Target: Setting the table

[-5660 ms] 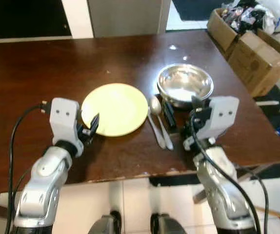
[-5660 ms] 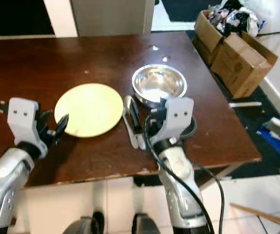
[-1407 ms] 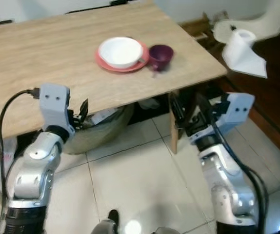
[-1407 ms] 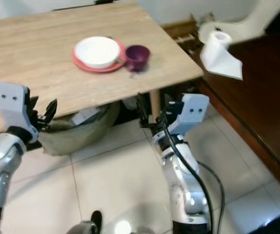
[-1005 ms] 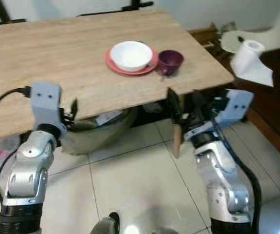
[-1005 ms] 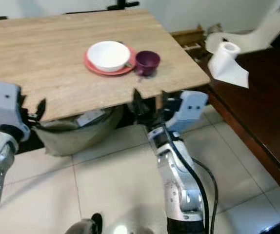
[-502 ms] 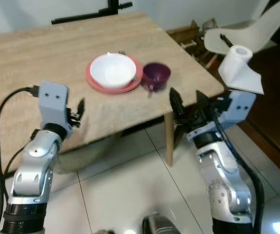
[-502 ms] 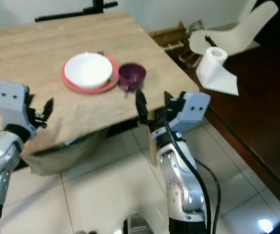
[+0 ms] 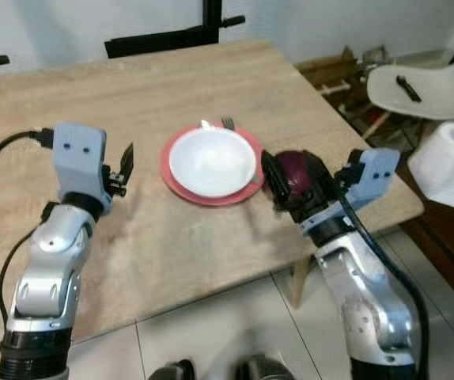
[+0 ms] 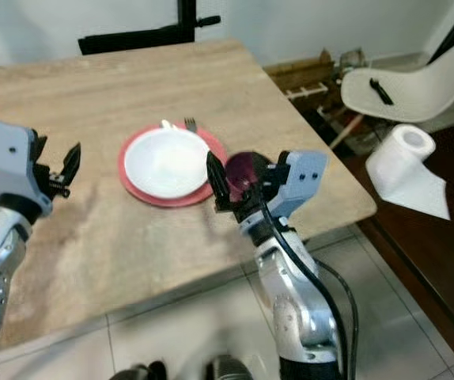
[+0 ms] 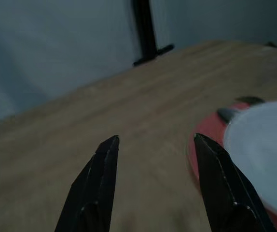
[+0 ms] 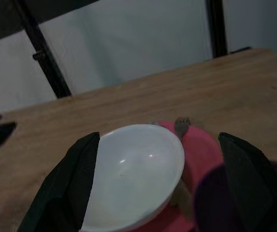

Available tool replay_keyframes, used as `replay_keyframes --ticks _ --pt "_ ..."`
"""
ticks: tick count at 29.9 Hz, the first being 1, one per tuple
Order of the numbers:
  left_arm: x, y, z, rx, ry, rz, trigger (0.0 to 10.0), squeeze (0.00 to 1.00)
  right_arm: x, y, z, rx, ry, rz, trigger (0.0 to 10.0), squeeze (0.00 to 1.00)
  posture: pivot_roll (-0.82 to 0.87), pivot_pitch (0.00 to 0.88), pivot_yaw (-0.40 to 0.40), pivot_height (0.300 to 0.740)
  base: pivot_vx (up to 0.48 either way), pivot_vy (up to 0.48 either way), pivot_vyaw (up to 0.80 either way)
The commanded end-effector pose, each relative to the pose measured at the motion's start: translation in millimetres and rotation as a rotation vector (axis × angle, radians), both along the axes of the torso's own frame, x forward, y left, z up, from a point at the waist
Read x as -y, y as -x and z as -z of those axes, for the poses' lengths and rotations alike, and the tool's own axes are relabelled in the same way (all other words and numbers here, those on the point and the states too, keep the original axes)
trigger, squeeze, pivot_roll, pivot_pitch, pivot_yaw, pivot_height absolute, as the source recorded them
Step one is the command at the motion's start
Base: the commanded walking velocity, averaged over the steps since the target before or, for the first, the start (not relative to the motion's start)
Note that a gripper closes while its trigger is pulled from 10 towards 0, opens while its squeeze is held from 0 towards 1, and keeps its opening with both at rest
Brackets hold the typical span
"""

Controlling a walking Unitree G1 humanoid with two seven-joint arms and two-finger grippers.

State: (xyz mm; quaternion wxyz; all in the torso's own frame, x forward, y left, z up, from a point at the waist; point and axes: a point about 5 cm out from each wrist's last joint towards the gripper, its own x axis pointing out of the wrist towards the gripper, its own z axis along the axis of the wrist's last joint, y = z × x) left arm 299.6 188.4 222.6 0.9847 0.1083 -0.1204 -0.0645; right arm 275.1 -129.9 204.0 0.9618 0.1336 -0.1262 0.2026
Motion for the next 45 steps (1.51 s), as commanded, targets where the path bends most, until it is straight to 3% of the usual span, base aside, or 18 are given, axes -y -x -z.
replay_keyframes --ticks 1,5,8,12,15,18,19,23,27,31,36,38,45 --pt "5.2 2.9 -1 0.000 -0.025 0.054 10.0 0.00 2.7 5.0 2 -0.009 0.011 -0.014 10.0 0.00 -0.12 0.103 0.047 0.740 0.000 0.000 0.00" --pt "10.3 2.5 9 -0.092 -0.016 0.104 10.0 0.00 7.7 5.3 2 -0.017 0.042 0.000 10.0 0.00 -0.12 0.103 0.047 0.740 0.000 0.000 0.00" --pt "15.2 4.0 18 -0.204 0.073 0.207 10.0 0.00 7.2 5.4 0 -0.015 0.038 0.003 10.0 0.00 -0.12 0.106 0.045 0.740 0.000 0.000 0.00" --pt "13.0 4.1 14 -0.207 0.068 0.256 10.0 0.00 5.9 5.7 -3 -0.010 0.040 0.000 10.0 0.00 -0.13 0.109 0.043 0.740 0.000 0.000 0.00" --pt "8.6 -5.8 0 -0.164 0.026 0.275 10.0 0.00 1.1 4.7 -6 0.004 0.039 -0.015 10.0 0.00 -0.12 0.109 0.042 0.740 0.000 0.000 0.00" --pt "18.7 -17.9 -6 -0.167 -0.044 0.344 10.0 0.00 -7.7 2.0 -8 0.017 0.044 -0.043 10.0 0.00 -0.11 0.107 0.037 0.740 0.000 0.000 0.00" --pt "25.1 -26.8 -2 -0.205 -0.082 0.359 10.0 0.00 -15.0 -0.6 -10 0.029 0.041 -0.065 10.0 0.00 -0.10 0.107 0.040 0.740 0.000 0.000 0.00" --pt "30.2 -38.7 10 -0.297 -0.134 0.361 10.0 0.00 -26.6 -5.2 -15 0.048 0.032 -0.101 10.0 0.00 -0.10 0.107 0.045 0.740 0.000 0.000 0.00" --pt "34.4 -46.1 12 -0.307 -0.159 0.390 10.0 0.00 -39.5 -12.0 -21 0.059 0.022 -0.134 10.0 0.00 -0.10 0.106 0.050 0.740 0.000 0.000 0.00" --pt "32.6 -56.6 16 -0.337 -0.168 0.396 10.0 0.00 -67.6 -27.4 -28 0.049 -0.034 -0.219 10.0 0.00 -0.09 0.102 0.059 0.740 0.000 0.000 0.00" --pt "27.5 -56.9 32 -0.395 -0.158 0.426 10.0 0.00 -85.7 -42.0 -35 0.041 -0.078 -0.276 10.0 0.00 -0.07 0.096 0.056 0.740 0.000 0.000 0.00" --pt "22.6 -51.1 51 -0.474 -0.174 0.434 10.0 0.00 -88.9 -50.5 -37 0.001 -0.133 -0.301 10.0 0.00 -0.07 0.094 0.050 0.740 0.000 0.000 0.00" --pt "14.8 -44.7 75 -0.542 -0.204 0.420 10.0 0.00 -87.7 -60.4 -37 0.000 -0.079 -0.290 10.0 0.00 -0.06 0.090 0.035 0.740 0.000 0.000 0.00"
